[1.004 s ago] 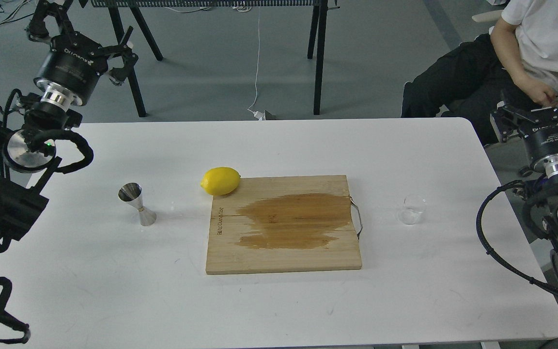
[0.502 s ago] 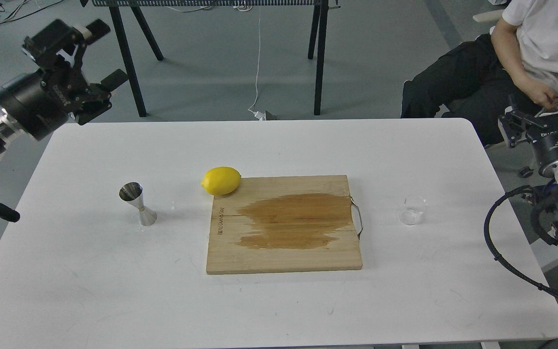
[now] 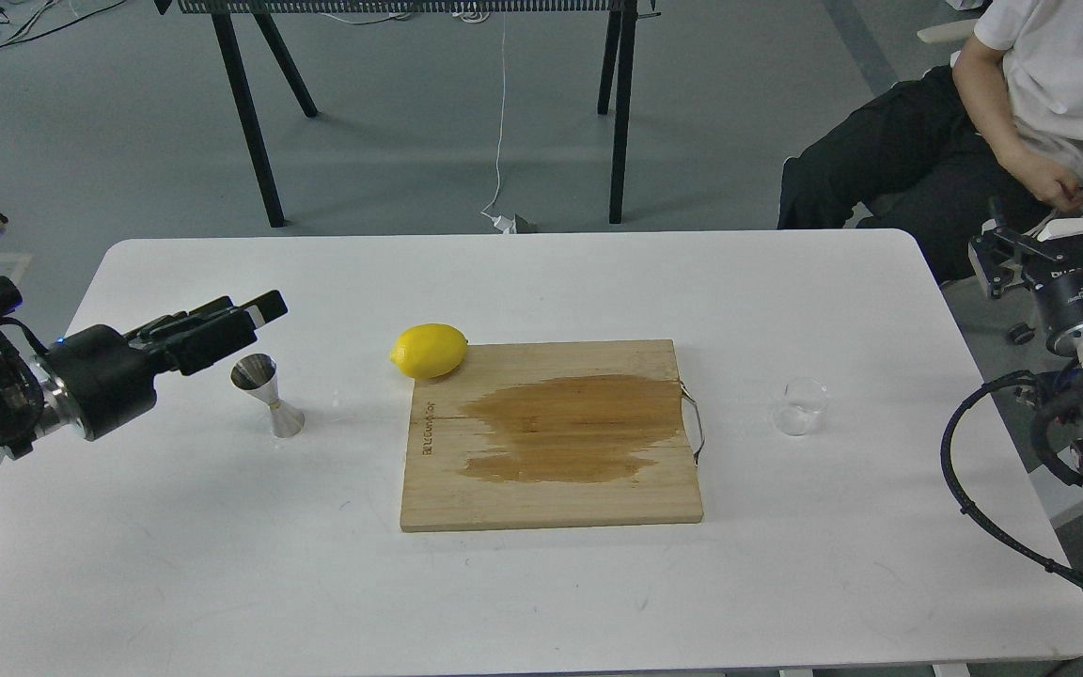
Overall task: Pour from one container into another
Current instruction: 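Move the left gripper down toward the steel jigger, then close the left gripper around the steel jigger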
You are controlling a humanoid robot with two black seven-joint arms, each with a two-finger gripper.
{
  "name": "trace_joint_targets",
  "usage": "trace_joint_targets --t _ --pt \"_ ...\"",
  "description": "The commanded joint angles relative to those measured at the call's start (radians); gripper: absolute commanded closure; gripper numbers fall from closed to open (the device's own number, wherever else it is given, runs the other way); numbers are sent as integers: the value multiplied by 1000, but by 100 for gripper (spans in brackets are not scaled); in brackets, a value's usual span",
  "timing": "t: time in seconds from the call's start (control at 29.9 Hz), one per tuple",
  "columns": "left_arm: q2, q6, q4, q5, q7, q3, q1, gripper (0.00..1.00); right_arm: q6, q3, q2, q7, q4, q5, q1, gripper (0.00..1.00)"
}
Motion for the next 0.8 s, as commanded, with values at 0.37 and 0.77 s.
trace_joint_targets --t 0.37,0.77 --pt "-106 330 364 363 1 165 49 3 0 3 -3 -2 0 0 -21 0" --pt "-338 401 614 463 4 165 -66 15 0 5 -4 -5 0 0 -19 0"
